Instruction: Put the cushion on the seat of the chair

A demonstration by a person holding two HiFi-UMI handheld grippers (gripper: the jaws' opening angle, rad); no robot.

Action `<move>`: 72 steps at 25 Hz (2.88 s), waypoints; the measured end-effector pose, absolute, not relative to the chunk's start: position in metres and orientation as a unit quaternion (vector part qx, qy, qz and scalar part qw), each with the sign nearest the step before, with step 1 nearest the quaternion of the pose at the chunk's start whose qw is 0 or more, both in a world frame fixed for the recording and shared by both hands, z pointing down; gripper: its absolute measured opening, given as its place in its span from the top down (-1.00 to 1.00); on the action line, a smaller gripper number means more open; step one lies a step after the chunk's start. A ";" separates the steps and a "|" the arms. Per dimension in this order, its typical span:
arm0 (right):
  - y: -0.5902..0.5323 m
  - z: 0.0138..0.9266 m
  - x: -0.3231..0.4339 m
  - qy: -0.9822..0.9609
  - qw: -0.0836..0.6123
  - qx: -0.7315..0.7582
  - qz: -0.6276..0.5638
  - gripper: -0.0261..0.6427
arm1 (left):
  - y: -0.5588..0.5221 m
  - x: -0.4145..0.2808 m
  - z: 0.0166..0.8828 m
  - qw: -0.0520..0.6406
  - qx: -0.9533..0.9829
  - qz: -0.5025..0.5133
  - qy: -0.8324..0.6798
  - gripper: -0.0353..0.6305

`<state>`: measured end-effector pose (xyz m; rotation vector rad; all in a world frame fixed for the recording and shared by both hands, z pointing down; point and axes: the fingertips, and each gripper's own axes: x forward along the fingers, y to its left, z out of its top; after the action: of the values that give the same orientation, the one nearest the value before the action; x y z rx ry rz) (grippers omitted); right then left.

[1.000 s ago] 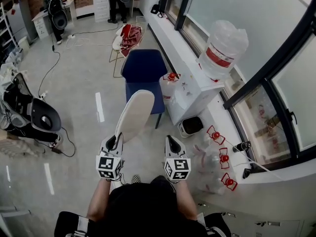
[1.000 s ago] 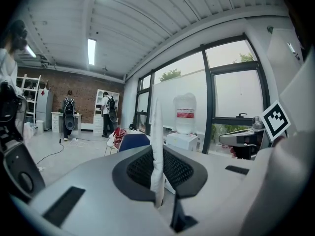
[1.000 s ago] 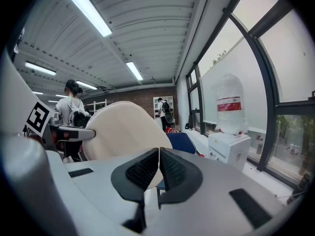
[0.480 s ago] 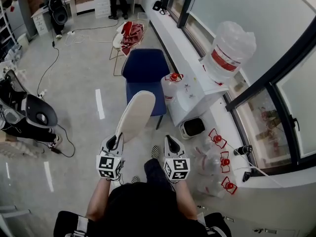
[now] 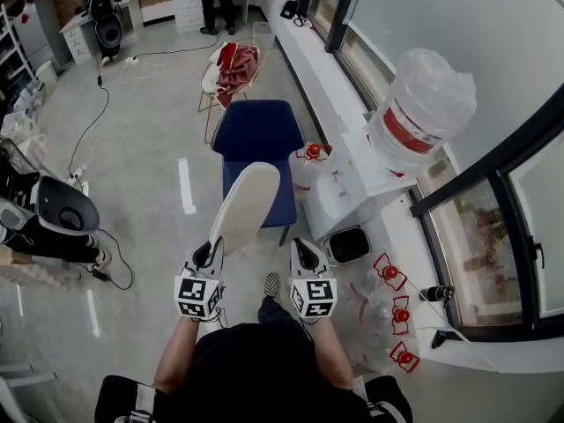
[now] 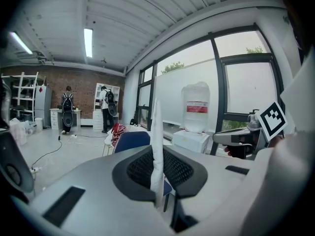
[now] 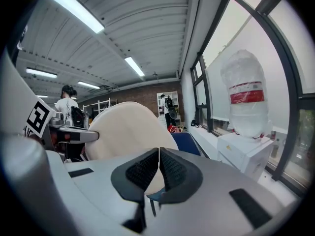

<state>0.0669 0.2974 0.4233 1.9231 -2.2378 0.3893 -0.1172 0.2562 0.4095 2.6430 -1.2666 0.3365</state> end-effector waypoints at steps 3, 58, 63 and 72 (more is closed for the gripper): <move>0.269 0.428 0.091 -0.751 0.086 0.640 0.139 0.83 | 0.228 -0.092 0.413 0.103 0.890 0.121 -0.427 0.76; 0.067 0.642 0.248 -0.705 0.150 0.624 0.301 0.83 | 0.003 0.125 0.656 0.241 0.873 0.219 -0.362 0.76; 0.061 0.658 0.250 -0.700 0.156 0.626 0.307 0.83 | -0.002 0.124 0.677 0.250 0.870 0.221 -0.362 0.76; 0.058 0.678 0.248 -0.706 0.170 0.612 0.312 0.83 | -0.015 0.114 0.698 0.256 0.859 0.220 -0.386 0.76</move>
<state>0.2479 0.0582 0.6776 1.7394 -2.0062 0.8854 0.1140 -0.0151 0.6979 2.3315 -1.0470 0.5963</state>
